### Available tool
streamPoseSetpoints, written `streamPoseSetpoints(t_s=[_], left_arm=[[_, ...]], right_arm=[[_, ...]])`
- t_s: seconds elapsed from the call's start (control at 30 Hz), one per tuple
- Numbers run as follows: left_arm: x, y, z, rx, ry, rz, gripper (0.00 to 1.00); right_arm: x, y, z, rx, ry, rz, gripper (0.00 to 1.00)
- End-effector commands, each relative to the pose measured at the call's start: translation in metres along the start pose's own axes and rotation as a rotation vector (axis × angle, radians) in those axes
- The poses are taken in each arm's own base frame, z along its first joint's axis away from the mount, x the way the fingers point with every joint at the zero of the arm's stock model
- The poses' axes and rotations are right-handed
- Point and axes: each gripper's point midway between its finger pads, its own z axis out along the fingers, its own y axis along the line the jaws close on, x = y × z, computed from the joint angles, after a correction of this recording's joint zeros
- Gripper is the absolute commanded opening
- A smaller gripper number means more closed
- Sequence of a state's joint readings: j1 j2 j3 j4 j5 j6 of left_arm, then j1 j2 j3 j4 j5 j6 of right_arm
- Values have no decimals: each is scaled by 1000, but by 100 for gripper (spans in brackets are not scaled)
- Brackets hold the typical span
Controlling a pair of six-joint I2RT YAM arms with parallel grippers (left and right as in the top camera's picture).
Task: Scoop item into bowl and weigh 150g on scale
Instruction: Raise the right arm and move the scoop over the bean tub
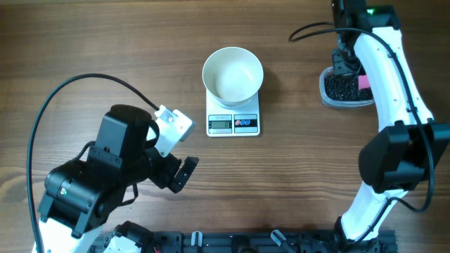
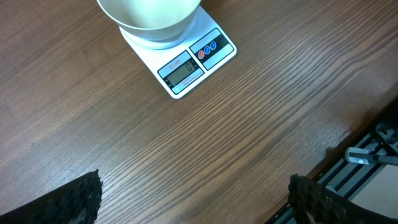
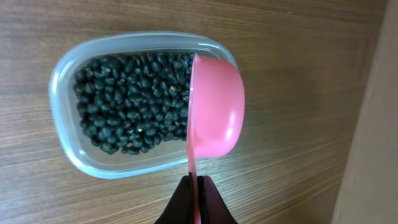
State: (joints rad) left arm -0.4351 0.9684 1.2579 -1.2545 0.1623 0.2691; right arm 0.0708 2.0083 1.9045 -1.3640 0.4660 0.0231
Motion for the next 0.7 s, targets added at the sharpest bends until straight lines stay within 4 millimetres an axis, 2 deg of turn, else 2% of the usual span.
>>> streamPoseSetpoints(t_s=[0.0,0.27,0.43,0.67], left_arm=[[-3,2,-5,-11,-18,11,100],[-3,2,-5,-11,-17,11,100],[-3,2,-5,-11,-18,11,100],[-3,2,-5,-11,-17,11,100]], right_arm=[[-3,10,6,-41,12,-55,4],[-1,16,23,-41,60,-89,4],[-1,18,24,-43,62,-99,4],[1,43,21,-192,62,-150,4]])
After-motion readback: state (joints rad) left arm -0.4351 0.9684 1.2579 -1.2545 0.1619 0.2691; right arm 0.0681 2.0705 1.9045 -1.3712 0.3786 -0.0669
